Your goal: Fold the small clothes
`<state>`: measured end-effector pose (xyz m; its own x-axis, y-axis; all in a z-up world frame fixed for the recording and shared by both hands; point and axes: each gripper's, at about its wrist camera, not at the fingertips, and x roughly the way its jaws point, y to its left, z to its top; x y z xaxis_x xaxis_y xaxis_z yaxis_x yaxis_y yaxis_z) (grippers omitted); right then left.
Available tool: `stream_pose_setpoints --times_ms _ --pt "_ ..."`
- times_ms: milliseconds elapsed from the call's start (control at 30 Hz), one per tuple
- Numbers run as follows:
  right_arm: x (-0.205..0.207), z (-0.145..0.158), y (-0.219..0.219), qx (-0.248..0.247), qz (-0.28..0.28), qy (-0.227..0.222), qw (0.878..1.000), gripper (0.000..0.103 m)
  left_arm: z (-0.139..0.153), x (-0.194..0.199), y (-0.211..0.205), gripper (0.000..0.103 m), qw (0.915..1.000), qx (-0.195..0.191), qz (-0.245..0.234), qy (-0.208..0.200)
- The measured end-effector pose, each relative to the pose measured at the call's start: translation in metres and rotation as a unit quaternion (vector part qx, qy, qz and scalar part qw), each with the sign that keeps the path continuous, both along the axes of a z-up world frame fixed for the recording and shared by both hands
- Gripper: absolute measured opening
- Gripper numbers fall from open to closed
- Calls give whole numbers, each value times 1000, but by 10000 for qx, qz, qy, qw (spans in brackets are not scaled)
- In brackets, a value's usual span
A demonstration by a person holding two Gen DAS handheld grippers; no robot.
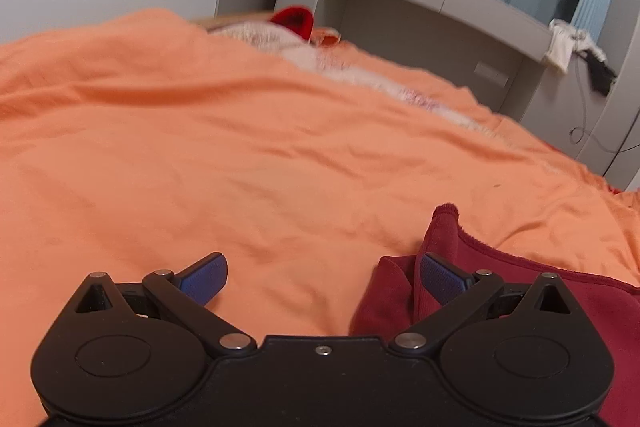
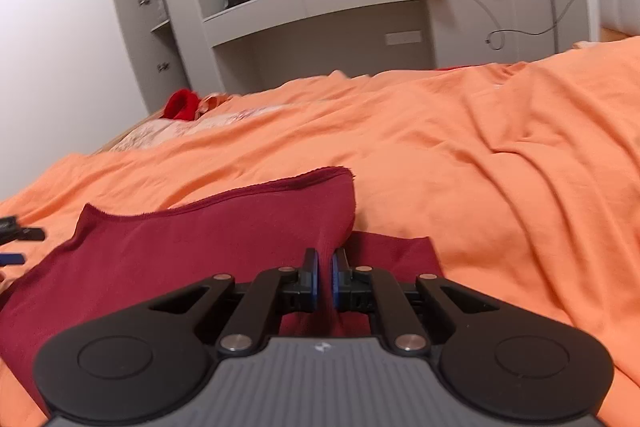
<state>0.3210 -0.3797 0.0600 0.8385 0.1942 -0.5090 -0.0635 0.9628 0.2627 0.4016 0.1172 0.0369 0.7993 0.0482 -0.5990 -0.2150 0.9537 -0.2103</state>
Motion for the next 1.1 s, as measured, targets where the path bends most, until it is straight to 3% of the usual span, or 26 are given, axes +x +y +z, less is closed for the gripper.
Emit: stream_pose_setpoints --times_ms 100,200,267,300,333,433,600,700,933,1100 --pt "-6 0 3 -133 5 37 9999 7 -2 -22 8 102 9998 -160 -79 -87" --pt "-9 -5 8 -312 -17 123 9994 8 -12 -37 25 102 9974 -722 -70 -44" --pt "-13 -5 15 -601 -73 110 9981 16 -18 -45 31 102 9950 -981 -146 -106" --pt "-16 -4 19 -778 -104 58 9969 24 -18 -49 32 102 9945 -1018 -197 -153" --pt "-20 -2 22 -906 -142 9 9958 40 -18 -53 32 102 9941 -1041 -238 -201" --pt "-37 8 30 -960 -227 -192 9949 73 -20 -66 32 102 9912 -1234 -350 -328" --pt "-77 24 61 -1208 -80 -822 9892 102 -21 -80 19 102 9905 -1168 -601 -402" --pt "-99 21 87 -1307 4 -1237 9837 103 -26 -75 5 102 9941 -827 -655 -267" --pt "-113 -1 158 -1916 390 -1596 9676 103 -34 -65 -19 102 9982 -158 -571 -79" --pt "-108 -18 183 -2246 468 -1538 9611 103 -36 -63 -32 102 9978 274 -610 -27"
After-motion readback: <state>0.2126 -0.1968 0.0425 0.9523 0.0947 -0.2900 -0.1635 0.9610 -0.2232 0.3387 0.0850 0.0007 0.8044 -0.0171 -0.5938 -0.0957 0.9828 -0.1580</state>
